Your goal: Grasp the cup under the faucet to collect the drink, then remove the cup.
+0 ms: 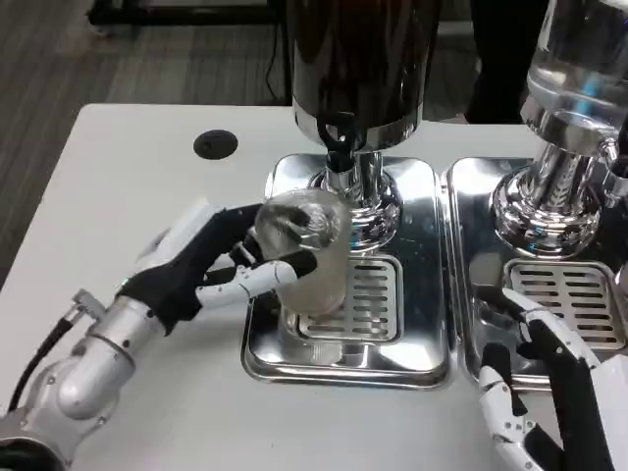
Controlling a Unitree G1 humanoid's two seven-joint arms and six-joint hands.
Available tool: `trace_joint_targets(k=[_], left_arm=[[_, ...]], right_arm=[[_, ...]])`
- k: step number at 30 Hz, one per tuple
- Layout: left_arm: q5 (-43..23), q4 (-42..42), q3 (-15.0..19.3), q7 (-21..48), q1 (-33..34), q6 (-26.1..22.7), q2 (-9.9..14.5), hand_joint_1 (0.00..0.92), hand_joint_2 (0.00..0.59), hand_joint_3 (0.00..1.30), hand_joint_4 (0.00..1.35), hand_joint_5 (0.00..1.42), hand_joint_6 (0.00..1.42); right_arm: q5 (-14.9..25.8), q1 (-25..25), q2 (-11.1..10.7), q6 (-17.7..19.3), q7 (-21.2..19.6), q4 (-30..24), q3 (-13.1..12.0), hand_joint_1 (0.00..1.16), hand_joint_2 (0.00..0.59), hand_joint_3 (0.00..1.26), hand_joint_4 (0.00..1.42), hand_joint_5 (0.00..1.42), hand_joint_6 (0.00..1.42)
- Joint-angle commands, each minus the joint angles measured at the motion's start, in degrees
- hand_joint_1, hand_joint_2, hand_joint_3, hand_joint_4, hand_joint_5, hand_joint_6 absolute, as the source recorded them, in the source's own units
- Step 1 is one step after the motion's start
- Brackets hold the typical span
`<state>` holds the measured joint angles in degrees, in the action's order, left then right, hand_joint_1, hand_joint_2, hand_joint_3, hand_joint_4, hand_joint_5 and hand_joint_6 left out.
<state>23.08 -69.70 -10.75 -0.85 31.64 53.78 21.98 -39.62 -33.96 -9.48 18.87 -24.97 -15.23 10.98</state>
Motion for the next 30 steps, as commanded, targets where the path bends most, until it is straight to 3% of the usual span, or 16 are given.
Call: trace_joint_targets(k=[1, 16, 30], left_arm=[[0.44, -0.25, -1.27, 0.41, 2.35, -1.31, -0.87, 0.158, 0.224, 0.41, 0.44, 0.69, 0.87], [3.07, -0.87, -4.99, -0.07, 3.99, -3.78, -2.03, 0.141, 0.214, 0.4, 0.43, 0.65, 0.8], [3.5, -0.24, -6.71, -1.52, 4.33, -3.38, -0.6, 0.072, 0.145, 0.3, 0.27, 0.38, 0.37]], right_arm=[[-0.21, -0.35, 0.5, 0.74, -0.94, -0.63, -0.15, 0.33, 0.511, 0.29, 0.26, 0.25, 0.42], [-0.12, 0.31, 1.45, 0.71, -1.24, 0.34, 0.22, 0.33, 0.512, 0.3, 0.26, 0.26, 0.42], [0.32, 2.17, 1.48, 0.83, -1.06, 2.01, 0.41, 0.34, 0.52, 0.3, 0.26, 0.26, 0.42]])
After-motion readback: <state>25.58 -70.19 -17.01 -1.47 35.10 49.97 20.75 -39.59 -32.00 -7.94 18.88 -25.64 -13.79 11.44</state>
